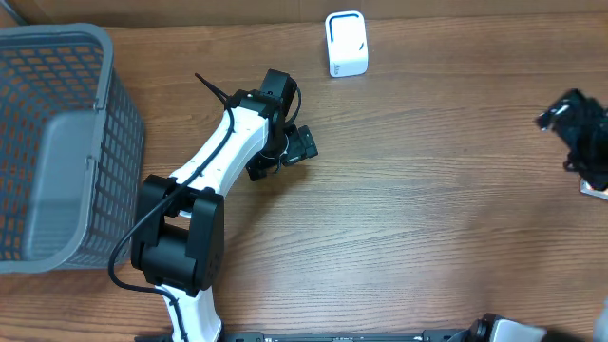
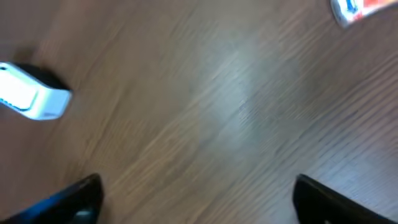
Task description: Scan the item barcode
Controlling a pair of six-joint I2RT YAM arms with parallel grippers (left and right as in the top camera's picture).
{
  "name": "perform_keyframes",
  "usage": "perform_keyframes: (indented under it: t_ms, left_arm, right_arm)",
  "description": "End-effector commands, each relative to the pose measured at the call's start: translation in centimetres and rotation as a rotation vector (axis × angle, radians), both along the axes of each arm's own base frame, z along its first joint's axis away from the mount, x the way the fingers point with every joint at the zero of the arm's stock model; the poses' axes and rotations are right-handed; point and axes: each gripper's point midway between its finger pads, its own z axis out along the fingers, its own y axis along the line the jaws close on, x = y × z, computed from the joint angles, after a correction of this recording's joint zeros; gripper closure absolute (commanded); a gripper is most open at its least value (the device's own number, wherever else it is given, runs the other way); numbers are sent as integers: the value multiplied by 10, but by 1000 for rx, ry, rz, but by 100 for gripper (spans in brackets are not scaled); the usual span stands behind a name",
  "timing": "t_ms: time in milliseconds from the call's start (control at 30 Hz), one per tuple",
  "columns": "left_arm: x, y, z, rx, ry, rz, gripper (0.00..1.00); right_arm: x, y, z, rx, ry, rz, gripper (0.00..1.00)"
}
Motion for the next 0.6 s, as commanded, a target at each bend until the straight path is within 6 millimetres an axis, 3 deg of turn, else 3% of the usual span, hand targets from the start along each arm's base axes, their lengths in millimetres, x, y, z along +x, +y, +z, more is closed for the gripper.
perform_keyframes:
  t_ms: [0,200,333,467,567]
  left_arm:
    - [0,2,1,13,-6,-9,0]
    - [0,2,1,13,-6,-9,0]
    - [0,2,1,13,-6,-9,0]
    - [0,2,1,13,-6,-9,0]
    - [0,2,1,13,-6,-9,0]
  right_arm:
    - [-29,8,31,-95,-112,12,0]
    - [-71,35,34,-106,-242,45,0]
    - [-89,41,18,-134,-347,50,0]
    - [-91,45,-6,-159,-405,85,0]
    - [-81,61,-21,-78,-425,146,0]
